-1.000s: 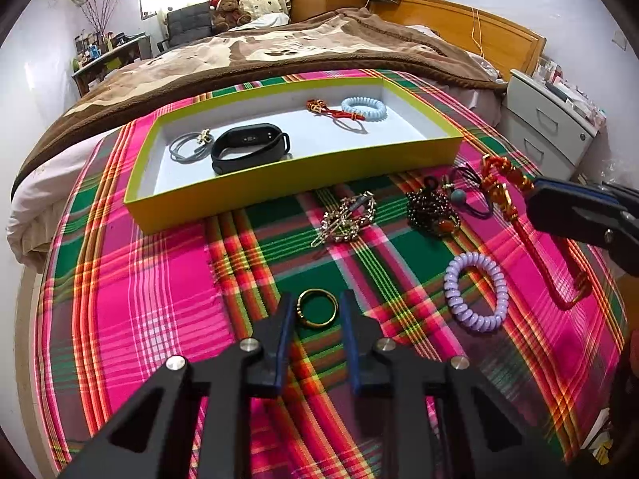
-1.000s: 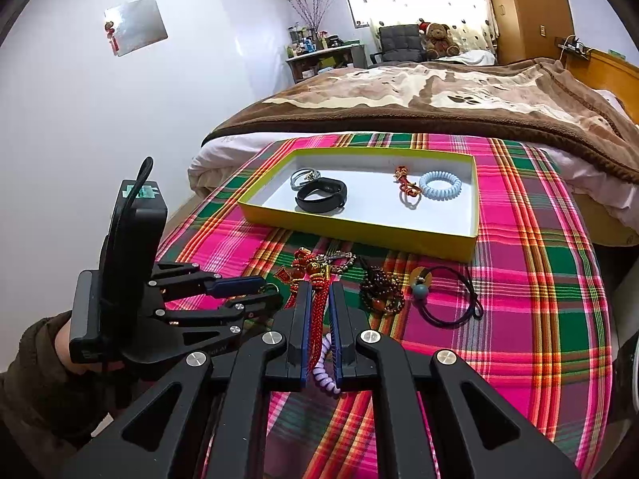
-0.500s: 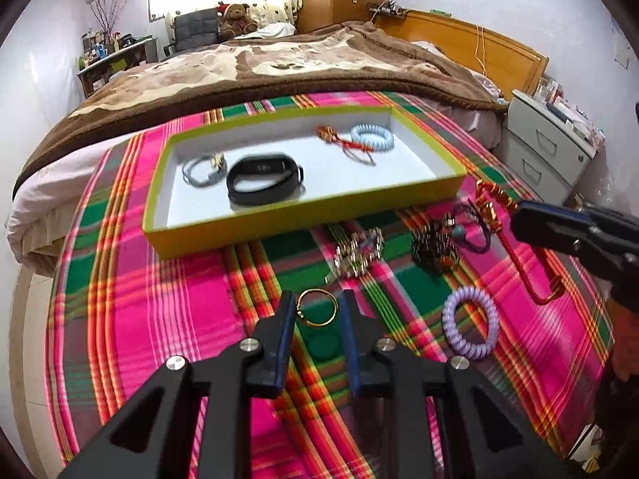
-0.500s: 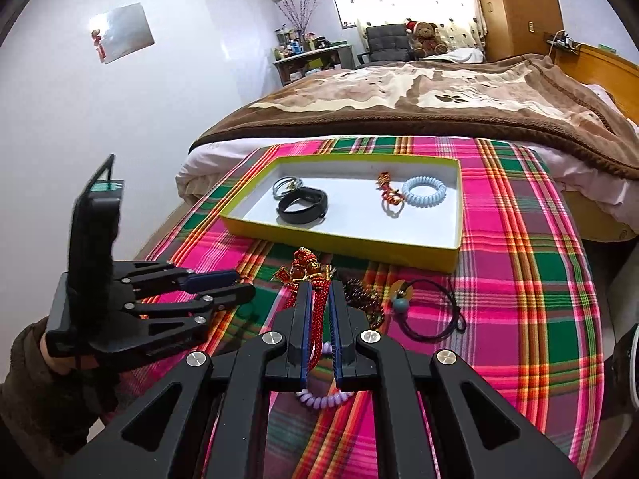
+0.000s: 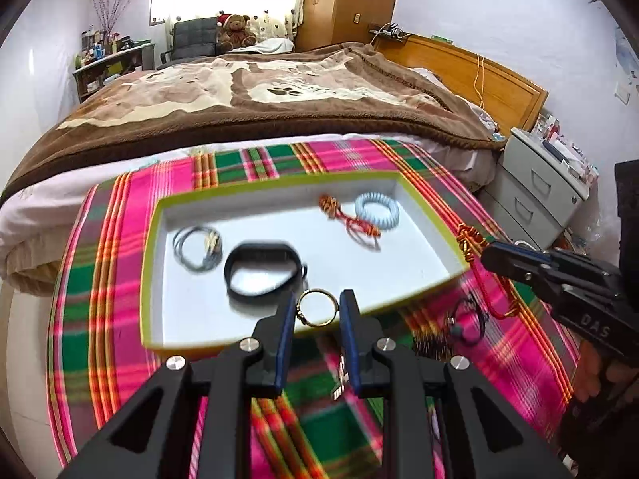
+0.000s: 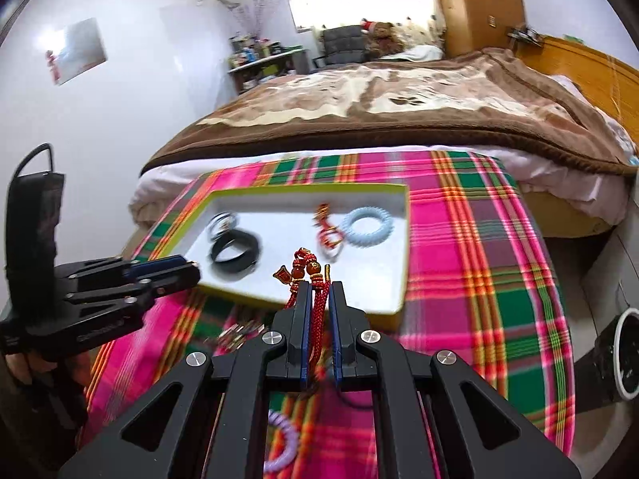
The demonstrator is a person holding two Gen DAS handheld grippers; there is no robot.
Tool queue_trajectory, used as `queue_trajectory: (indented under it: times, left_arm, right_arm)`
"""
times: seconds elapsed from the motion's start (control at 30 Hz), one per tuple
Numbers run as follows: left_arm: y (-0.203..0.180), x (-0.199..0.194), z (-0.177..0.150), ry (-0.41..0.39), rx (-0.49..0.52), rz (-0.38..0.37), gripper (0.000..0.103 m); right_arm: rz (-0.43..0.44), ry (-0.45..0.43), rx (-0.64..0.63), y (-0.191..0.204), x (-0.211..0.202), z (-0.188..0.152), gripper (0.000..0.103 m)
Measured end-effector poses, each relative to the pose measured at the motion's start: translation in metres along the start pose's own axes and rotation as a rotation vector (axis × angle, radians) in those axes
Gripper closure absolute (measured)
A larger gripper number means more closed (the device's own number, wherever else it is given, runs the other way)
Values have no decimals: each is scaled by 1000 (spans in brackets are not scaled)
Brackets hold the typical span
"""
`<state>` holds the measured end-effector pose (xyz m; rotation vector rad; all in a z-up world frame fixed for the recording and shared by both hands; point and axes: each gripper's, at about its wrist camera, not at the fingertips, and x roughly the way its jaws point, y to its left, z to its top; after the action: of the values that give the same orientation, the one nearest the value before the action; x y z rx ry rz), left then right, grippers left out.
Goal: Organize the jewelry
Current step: 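Carry the gold ring into the tray and open left tool while right tool releases the red ornament there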
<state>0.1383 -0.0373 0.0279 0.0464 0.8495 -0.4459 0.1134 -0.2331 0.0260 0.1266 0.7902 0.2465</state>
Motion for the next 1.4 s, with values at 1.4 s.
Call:
queue_trajectory:
  times: [1.4]
  left_arm:
    - [20,108,50,122,-71,-14,79]
  right_arm:
    - [-223,167,-121,-13,91,22,95]
